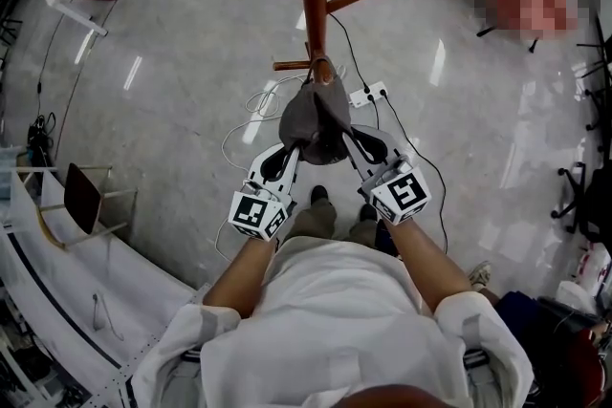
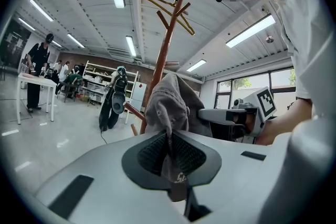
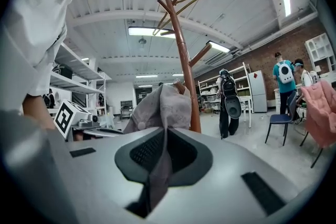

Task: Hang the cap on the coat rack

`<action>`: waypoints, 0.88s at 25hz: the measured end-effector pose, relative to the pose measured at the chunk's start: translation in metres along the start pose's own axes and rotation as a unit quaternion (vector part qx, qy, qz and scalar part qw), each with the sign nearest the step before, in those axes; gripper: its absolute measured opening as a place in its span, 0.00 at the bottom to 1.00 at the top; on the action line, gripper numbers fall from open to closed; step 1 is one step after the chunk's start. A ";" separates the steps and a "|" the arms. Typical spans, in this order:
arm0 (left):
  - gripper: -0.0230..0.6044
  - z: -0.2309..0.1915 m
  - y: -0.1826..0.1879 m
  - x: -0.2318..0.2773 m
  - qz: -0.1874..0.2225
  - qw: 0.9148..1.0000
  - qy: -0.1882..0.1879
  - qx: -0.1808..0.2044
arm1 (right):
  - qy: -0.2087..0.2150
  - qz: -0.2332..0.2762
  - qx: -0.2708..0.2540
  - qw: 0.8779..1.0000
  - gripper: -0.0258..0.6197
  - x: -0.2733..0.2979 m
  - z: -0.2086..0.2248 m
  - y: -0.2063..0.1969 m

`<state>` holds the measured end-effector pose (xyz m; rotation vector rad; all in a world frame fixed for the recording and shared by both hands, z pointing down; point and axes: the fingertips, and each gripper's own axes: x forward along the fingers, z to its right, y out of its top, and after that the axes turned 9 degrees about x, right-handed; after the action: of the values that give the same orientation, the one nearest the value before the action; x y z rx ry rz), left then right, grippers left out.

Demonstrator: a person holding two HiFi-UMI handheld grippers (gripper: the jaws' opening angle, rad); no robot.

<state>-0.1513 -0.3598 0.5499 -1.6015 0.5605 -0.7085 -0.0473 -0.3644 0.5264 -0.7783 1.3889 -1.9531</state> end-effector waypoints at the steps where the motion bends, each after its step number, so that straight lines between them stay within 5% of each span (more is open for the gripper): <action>1: 0.09 0.000 -0.002 0.001 -0.002 1.000 -0.002 0.000 | -0.002 -0.001 0.000 1.000 0.09 0.001 0.002 -0.002; 22: 0.09 -0.036 -0.047 0.061 -0.048 0.999 0.007 0.011 | -0.046 -0.043 0.002 0.998 0.09 0.058 0.062 -0.040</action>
<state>-0.1367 -0.4207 0.6073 -1.6130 0.4865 -0.7953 -0.0431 -0.4346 0.5878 -0.9292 1.3158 -1.9590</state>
